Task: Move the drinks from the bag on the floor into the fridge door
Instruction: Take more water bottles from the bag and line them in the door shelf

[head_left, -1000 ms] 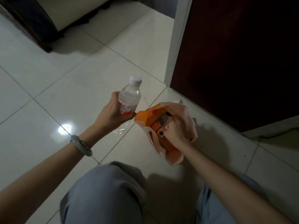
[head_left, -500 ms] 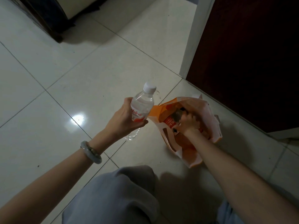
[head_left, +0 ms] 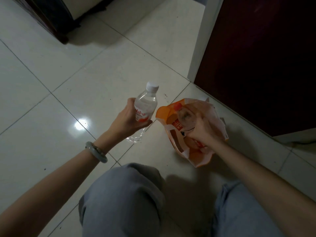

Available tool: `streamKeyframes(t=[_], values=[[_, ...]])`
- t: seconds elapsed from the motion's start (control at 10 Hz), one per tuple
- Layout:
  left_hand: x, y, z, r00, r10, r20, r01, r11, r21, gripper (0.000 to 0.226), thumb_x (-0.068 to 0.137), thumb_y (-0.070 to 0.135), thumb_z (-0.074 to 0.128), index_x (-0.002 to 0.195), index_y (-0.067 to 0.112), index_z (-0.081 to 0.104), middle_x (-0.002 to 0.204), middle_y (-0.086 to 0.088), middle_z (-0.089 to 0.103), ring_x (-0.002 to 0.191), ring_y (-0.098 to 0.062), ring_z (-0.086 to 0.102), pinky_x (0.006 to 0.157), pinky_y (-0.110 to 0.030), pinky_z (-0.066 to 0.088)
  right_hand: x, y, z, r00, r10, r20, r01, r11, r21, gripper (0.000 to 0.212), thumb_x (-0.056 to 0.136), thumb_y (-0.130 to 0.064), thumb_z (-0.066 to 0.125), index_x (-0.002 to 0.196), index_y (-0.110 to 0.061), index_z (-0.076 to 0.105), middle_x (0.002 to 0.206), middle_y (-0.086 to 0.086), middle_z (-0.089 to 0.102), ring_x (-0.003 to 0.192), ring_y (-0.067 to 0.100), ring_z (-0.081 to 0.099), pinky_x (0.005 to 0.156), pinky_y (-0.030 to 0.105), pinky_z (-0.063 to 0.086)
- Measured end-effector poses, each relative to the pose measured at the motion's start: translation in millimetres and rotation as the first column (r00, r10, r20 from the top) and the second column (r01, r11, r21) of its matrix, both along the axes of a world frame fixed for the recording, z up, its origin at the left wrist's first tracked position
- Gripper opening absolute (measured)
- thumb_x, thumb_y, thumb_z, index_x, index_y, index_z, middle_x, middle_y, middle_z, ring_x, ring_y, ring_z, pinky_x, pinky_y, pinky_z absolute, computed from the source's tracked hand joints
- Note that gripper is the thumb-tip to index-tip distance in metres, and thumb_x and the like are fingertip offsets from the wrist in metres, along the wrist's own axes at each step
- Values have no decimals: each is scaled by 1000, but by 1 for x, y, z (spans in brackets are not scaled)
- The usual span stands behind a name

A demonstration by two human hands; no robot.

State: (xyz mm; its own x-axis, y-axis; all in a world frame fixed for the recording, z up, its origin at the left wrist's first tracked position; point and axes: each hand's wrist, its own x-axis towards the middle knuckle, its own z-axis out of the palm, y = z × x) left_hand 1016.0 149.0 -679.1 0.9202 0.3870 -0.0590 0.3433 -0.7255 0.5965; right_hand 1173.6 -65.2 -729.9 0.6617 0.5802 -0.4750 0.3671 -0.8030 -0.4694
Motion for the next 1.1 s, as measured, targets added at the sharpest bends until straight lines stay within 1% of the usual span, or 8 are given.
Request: streamKeyframes(t=[0.1,0.2,0.3,0.4,0.8,0.9,1.0,1.1], values=[[-1,1,32,1000,18,3,-18,999,-51,72,72,27,77,123,8,30,121,-18,49,96,-26,60,71,-26,52,-4,2,52,999,-38,26,36,996,76,85,70,-33,78,137,-15,29,135,11,43,122,30,44,93,40,40],[5,3,79,998,35,-47,-40,993,-112,71,71,27,78,121,9,30,119,-16,50,94,-25,61,67,-21,49,-10,7,126,996,-47,76,39,994,102,71,63,-43,77,116,-22,34,117,4,53,110,26,51,86,43,47],[10,4,152,999,25,-42,-28,997,-74,71,70,25,79,120,8,32,117,-16,50,93,-26,60,63,-20,45,-15,10,209,994,-104,39,96,982,162,68,61,-41,79,109,-20,37,111,5,57,101,26,56,77,40,50],[14,-3,235,997,48,-64,-54,994,-95,72,68,28,80,118,8,32,114,-11,53,91,-26,60,68,-37,52,-24,7,299,986,-166,9,159,959,232,68,61,-37,81,111,-17,40,111,5,58,101,25,57,80,44,52],[14,-72,553,996,-85,14,86,983,-161,75,71,27,78,126,8,30,115,-10,56,90,-16,56,65,-14,44,-62,-74,634,902,-421,-94,417,798,435,71,59,-32,86,114,-18,43,114,2,59,105,20,58,86,37,52],[14,-96,608,994,-98,51,107,969,-222,73,72,28,77,126,8,32,110,-6,56,91,-14,58,69,-18,46,-74,-107,686,867,-489,-92,471,746,471,70,60,-29,86,114,-20,41,112,-2,58,100,14,56,73,21,47],[21,-117,644,988,-124,92,144,953,-268,71,71,28,77,124,7,35,101,4,55,84,-4,60,63,-9,43,-85,-136,719,830,-546,-113,516,676,526,69,60,-28,86,112,-26,40,108,-7,58,98,9,58,79,24,50],[33,-144,672,948,-292,126,314,922,-226,70,70,25,79,121,6,34,101,4,54,83,-6,59,63,-11,44,-96,-167,743,773,-630,-78,553,609,568,68,59,-29,86,110,-24,42,102,-8,58,95,10,59,81,30,51]])
